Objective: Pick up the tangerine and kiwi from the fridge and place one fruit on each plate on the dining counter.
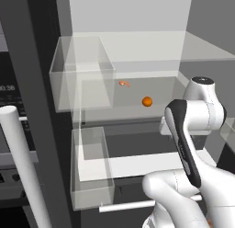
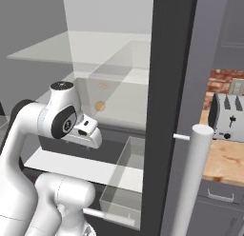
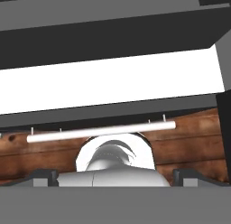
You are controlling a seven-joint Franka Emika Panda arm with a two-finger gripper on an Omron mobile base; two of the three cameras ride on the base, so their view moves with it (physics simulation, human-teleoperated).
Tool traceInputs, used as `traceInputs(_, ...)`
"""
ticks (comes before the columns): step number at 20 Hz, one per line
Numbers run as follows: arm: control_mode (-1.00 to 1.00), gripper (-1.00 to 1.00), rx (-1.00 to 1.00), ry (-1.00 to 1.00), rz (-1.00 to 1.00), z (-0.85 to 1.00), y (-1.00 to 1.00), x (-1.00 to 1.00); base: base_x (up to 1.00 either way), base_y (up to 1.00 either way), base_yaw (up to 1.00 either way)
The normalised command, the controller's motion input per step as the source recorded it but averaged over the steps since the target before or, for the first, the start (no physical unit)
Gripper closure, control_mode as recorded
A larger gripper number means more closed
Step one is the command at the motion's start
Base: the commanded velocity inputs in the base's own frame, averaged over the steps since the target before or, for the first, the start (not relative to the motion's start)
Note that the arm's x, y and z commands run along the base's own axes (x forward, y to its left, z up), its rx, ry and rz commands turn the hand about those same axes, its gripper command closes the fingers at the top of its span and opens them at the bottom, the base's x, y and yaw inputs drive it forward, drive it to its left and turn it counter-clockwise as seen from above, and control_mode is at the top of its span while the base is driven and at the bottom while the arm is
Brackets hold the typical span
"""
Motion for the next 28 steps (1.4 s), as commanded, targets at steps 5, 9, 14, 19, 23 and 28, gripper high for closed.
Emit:
traceInputs(5,1.00,-1.00,0.00,0.00,0.00,0.00,0.00,0.00,0.40,0.05,0.00)
traceInputs(9,1.00,-1.00,0.00,0.00,0.00,0.00,0.00,0.00,0.23,0.03,0.00)
traceInputs(14,1.00,-1.00,0.00,0.00,0.00,0.00,0.00,0.00,0.15,0.00,0.00)
traceInputs(19,-1.00,-1.00,-0.01,-0.26,0.01,0.02,0.02,0.05,0.01,0.00,0.00)
traceInputs(23,-1.00,-1.00,-0.04,-0.48,0.03,0.24,0.00,0.02,0.00,0.00,0.00)
traceInputs(28,-1.00,-1.00,-0.07,-0.31,0.00,0.42,0.00,0.11,0.00,0.00,0.00)
